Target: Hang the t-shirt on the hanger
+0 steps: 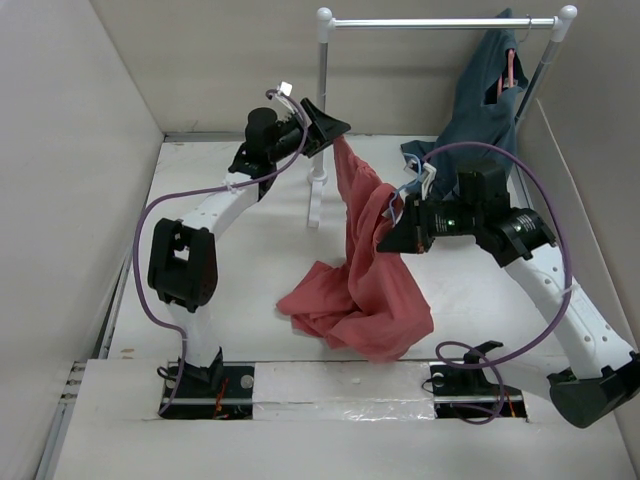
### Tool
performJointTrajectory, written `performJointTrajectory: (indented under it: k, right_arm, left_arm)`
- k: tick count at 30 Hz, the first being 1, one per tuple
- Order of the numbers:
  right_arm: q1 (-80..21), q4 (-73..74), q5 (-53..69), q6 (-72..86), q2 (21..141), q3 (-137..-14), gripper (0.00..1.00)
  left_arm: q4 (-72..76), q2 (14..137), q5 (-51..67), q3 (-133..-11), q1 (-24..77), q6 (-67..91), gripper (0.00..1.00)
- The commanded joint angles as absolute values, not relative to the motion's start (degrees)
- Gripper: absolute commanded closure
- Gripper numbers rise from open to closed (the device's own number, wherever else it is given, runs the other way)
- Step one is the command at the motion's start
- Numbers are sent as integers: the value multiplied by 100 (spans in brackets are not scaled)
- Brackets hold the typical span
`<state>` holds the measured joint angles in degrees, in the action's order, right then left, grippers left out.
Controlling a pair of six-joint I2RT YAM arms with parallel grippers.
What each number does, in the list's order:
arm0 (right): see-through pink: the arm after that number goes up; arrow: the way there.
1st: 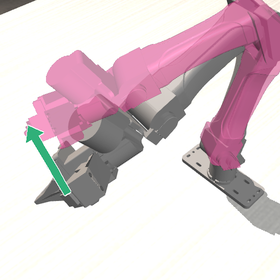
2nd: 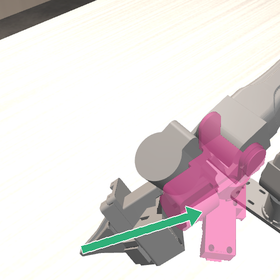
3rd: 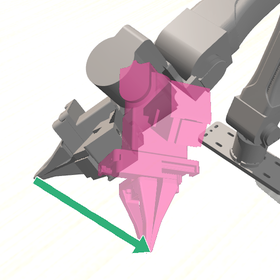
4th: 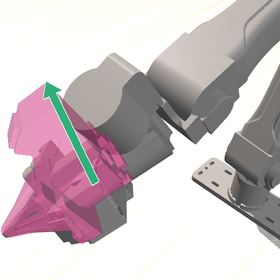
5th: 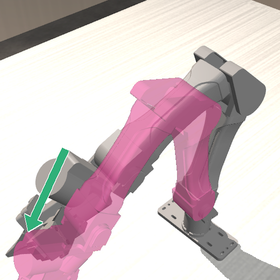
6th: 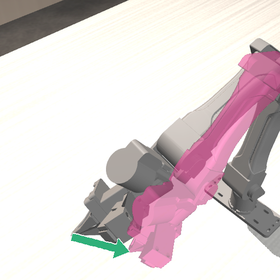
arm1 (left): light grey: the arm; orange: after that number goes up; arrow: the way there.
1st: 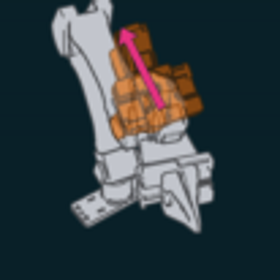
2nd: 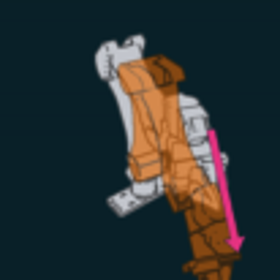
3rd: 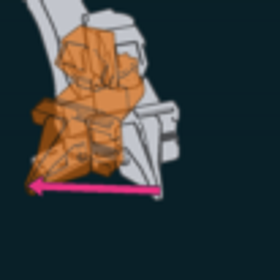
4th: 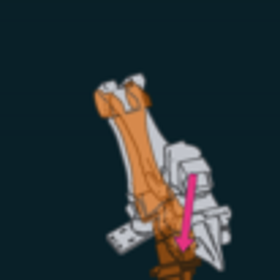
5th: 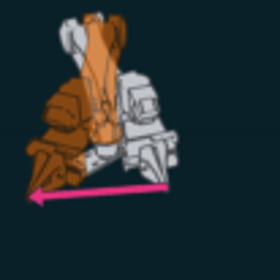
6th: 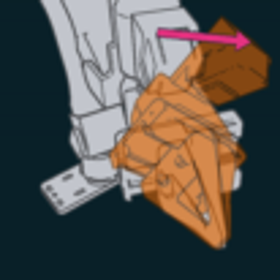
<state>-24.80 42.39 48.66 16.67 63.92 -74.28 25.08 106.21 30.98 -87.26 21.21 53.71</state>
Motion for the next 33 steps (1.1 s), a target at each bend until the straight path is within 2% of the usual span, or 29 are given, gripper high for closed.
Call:
performJointTrajectory:
  k: [1,4,7,8,11,25,33]
  right_arm:
    - [-2461,3771,5062,1644,6328,-7726,100]
    - [-2461,3753,5036,1661,6311,-7682,100]
    - [-2461,3744,4992,1661,6276,-7638,100]
    - [-2461,3735,4983,1670,6267,-7629,100]
    - [-2461,3762,4983,1661,6240,-7611,100]
    - [-2566,4543,4826,1565,5977,-7804,100]
    - [-2619,5405,4456,1591,6003,-8690,100]
  left_arm:
    - [3197,10477,3340,-8799,2180,5563,30]
    - [3243,10450,3375,-8772,2180,5616,42]
    - [3296,10415,3402,-8736,2180,5669,69]
    - [3252,10398,3375,-8736,2180,5660,84]
    - [3085,10380,3296,-8763,2180,5590,100]
    - [1023,10537,1882,-9772,1723,4431,100]
    - [9,10784,924,-10687,1529,3648,100]
